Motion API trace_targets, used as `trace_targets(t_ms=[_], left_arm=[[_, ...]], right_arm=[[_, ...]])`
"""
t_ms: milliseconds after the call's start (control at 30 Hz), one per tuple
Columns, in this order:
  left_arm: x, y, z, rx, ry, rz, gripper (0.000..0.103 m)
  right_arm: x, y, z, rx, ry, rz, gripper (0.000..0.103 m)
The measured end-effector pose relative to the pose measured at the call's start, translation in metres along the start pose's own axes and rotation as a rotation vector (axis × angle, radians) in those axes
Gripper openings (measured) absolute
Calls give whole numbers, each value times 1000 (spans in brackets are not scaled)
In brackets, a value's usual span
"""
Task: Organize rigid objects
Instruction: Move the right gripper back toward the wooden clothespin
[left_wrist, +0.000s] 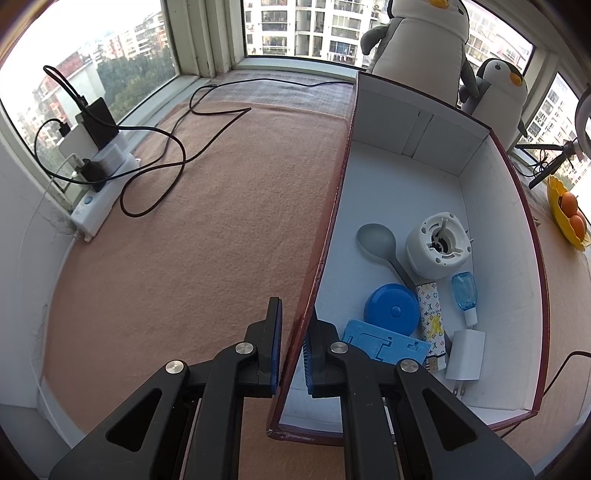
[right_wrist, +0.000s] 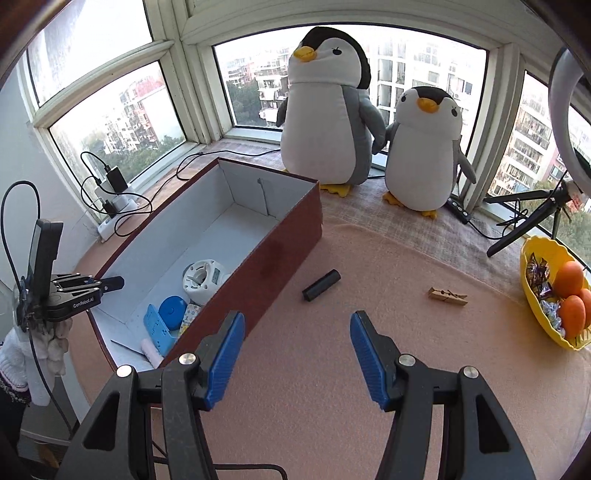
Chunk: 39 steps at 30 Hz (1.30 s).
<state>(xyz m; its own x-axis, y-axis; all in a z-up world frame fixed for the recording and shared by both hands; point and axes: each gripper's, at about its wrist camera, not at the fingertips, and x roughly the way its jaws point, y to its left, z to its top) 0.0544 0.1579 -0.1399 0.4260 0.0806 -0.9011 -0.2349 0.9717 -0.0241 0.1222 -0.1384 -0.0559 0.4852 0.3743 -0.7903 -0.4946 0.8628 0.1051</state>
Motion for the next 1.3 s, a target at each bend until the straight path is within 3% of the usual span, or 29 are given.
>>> trace_targets(t_ms=[200, 533, 967, 1300], left_arm=[[1, -5, 3, 24, 10, 26, 9], [-3, -5, 5, 64, 6, 8, 9], [2, -7, 8, 95, 3, -17, 9], [4, -9, 12, 105, 6, -10, 9]], right_arm=[[-24, -47, -20, 97, -25, -49, 55], [-25, -111, -44, 329, 34, -112, 57], [43, -153, -21, 532, 102, -165, 57], [112, -197, 8, 752, 201, -163, 48]])
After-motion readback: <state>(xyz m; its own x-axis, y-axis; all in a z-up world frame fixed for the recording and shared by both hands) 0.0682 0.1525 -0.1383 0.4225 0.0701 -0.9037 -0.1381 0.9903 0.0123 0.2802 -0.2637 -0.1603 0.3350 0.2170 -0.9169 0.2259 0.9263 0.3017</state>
